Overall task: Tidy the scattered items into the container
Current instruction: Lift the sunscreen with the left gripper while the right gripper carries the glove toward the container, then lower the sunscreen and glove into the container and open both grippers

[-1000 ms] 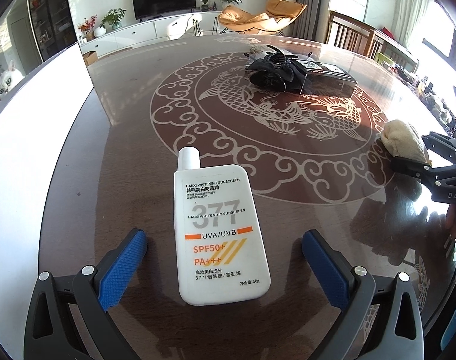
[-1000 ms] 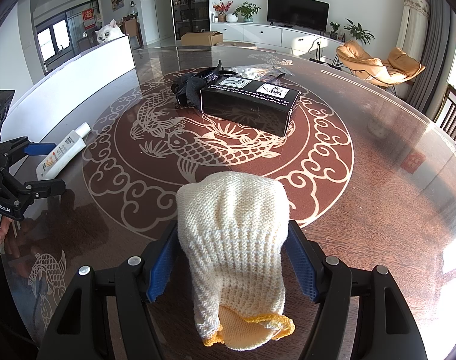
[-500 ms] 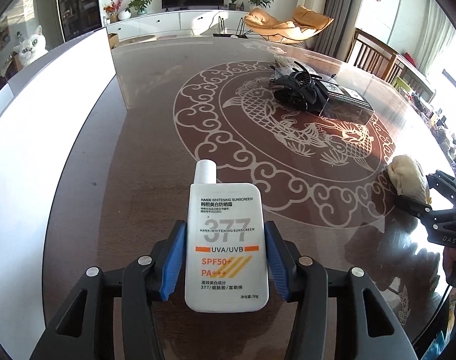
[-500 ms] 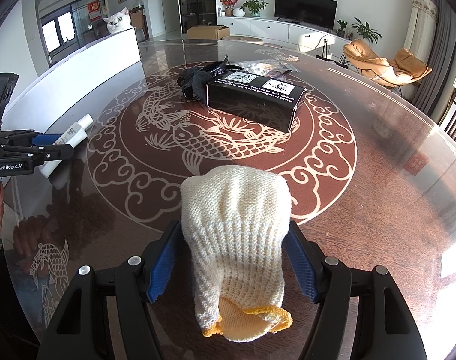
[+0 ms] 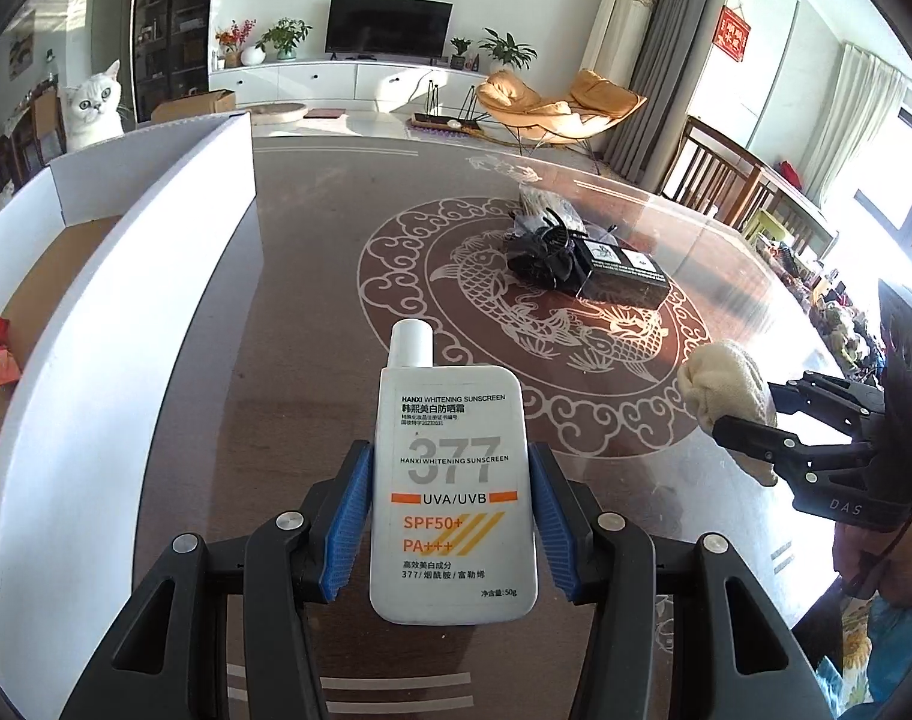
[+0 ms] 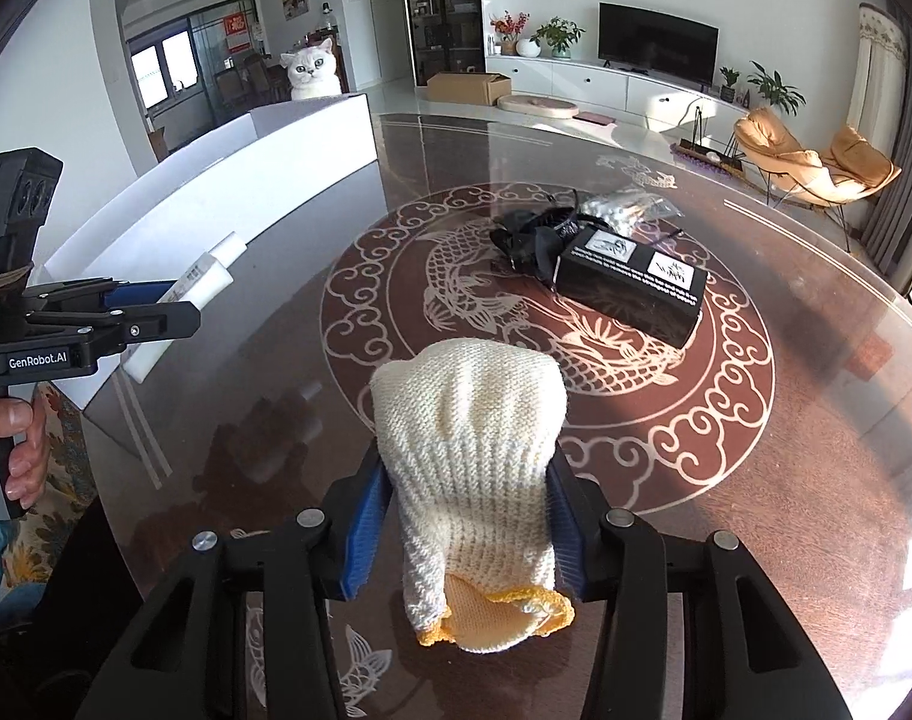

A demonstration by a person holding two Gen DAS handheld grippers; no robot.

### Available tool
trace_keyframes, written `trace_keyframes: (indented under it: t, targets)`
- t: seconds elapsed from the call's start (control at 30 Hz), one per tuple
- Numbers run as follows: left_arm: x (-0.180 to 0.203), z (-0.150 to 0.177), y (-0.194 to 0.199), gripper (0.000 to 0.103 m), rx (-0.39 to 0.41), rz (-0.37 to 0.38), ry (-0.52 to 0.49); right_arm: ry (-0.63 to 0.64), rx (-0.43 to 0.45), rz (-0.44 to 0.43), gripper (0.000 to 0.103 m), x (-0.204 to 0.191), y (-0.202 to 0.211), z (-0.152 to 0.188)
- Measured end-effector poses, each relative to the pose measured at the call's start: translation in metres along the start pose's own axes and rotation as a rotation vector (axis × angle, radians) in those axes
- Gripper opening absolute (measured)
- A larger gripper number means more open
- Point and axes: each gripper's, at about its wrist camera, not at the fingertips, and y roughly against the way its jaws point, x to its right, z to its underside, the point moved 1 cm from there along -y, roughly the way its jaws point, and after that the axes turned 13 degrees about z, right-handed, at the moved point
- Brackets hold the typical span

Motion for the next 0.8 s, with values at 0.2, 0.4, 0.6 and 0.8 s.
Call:
trace_keyframes:
  t: [0.2, 0.4, 0.6, 0.8]
  targets:
    - [-0.030, -0.038, 0.079, 0.051, 0.112, -0.071, 0.009, 0.018, 0.143, -0.110, 0.048, -0.044, 0.037, -0.091]
    - [-0.074, -0.067, 0.153, 0.051, 0.197, -0.185, 0.030, 0.034, 0.273, -0.223, 0.048, -0.099, 0.072, -0.180]
    - [-0.102, -0.094, 0.217, 0.051, 0.287, -0.252, 0.040, 0.060, 0.374, -0.301, 0.048, -0.153, 0.100, -0.247]
    - [-0.127, -0.106, 0.232, 0.051, 0.308, -0.276, 0.054, 0.087, 0.350, -0.355, 0.048, -0.203, 0.087, -0.281]
